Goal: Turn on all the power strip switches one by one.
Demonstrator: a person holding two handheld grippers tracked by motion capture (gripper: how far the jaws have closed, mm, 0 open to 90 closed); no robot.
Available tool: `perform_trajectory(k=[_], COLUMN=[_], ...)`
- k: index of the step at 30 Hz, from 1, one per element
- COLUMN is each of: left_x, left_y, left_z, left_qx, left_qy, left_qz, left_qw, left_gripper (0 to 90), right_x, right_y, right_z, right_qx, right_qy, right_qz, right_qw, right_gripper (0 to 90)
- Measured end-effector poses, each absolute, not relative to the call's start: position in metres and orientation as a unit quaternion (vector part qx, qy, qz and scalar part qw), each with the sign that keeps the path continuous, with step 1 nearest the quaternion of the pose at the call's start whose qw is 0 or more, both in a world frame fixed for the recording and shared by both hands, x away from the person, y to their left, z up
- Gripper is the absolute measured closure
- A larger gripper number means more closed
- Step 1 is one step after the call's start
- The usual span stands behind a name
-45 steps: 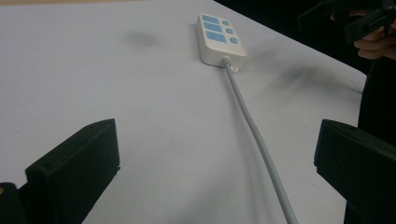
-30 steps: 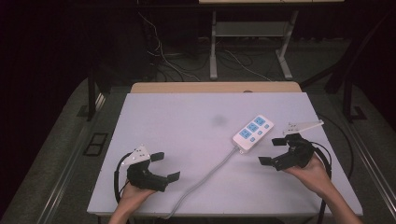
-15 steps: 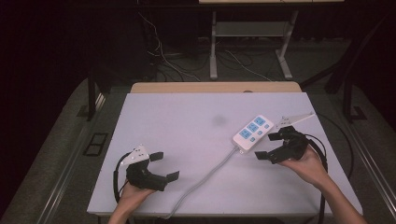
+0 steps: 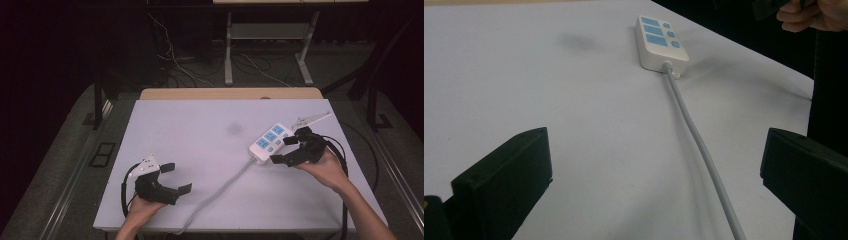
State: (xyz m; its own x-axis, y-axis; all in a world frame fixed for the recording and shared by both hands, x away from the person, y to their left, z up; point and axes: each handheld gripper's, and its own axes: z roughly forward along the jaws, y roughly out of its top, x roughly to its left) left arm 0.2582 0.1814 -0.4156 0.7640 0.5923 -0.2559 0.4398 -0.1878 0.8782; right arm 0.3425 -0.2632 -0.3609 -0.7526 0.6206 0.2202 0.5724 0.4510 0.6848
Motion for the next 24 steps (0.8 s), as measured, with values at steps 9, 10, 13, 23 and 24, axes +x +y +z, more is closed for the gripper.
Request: perform_trajectory(k=[9, 10, 13, 23, 24], left_x=[0.258, 0.258, 0.258, 0.258, 0.258], left_y=[0.181, 0.181, 0.181, 0.182, 0.182], left_z=[-0.416, -0.416, -0.416, -0.416, -0.416], left_qx=[0.768, 0.768, 0.768, 0.768, 0.768], left_qy=[0.336, 0.336, 0.335, 0.336, 0.335], left_qz=[0.07, 0.069, 0.069, 0.069, 0.069], left_qw=[0.541, 0.541, 0.541, 0.542, 0.541], left_gripper=[0.0, 0.0, 0.0, 0.0, 0.0], right_x=[0.359, 0.361, 0.364, 0.378, 0.378], right_y=[-0.259, -0.259, -0.258, -0.259, -0.259], right_z=[-0.357, -0.357, -0.358, -0.365, -0.365], right_qx=[0.358, 0.358, 0.359, 0.357, 0.357], right_qy=[0.853, 0.854, 0.855, 0.862, 0.862], right_qz=[0.379, 0.377, 0.373, 0.358, 0.358], right_qw=[0.032, 0.032, 0.033, 0.037, 0.037], right_gripper=[5.5, 5.5, 5.5, 24.1, 24.1])
